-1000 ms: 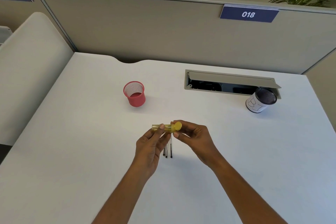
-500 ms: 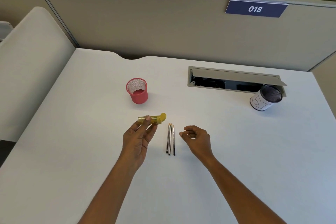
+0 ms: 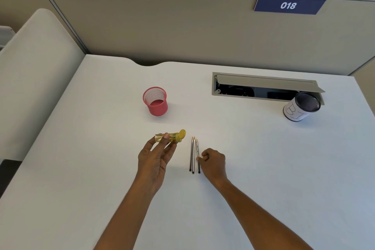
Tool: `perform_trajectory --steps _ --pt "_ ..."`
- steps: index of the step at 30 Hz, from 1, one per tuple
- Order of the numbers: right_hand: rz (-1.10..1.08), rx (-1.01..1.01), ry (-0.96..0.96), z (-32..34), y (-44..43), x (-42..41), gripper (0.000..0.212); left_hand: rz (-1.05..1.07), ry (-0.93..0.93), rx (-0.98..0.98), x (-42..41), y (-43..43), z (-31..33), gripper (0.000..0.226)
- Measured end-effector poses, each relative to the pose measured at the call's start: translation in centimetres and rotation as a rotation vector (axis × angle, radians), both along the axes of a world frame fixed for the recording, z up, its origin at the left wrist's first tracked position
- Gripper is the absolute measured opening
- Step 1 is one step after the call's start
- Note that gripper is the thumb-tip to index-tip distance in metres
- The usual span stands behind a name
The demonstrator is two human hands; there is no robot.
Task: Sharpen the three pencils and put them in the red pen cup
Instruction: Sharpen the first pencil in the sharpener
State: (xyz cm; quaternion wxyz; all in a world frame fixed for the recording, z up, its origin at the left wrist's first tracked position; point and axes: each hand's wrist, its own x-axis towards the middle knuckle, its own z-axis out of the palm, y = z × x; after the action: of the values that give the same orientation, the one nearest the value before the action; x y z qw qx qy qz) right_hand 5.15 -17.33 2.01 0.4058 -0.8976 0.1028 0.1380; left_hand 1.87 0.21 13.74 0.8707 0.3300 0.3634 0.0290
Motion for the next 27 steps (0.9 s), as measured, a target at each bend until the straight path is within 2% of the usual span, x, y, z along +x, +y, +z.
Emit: perform_trajectory --steps 7,14,21,27 --pt "0.017 -0.060 0.024 0.2 -0.3 0.3 0.005 0.001 0.008 -0.003 0.0 0.1 0.1 0.039" --pt "0.026 -0.145 0.003 0.4 -2.8 0.0 0.016 -0.011 0.008 -0.010 -0.1 0.0 0.0 0.038" --pt "0.041 -0.177 -0.032 0.4 -3.3 -0.5 0.012 -0.025 0.010 -0.023 0.1 -1.1 0.1 0.036" --pt "0.118 -0.341 -0.066 0.3 -2.5 -1.2 0.017 -0.040 0.008 -0.008 0.0 -1.6 0.3 0.036"
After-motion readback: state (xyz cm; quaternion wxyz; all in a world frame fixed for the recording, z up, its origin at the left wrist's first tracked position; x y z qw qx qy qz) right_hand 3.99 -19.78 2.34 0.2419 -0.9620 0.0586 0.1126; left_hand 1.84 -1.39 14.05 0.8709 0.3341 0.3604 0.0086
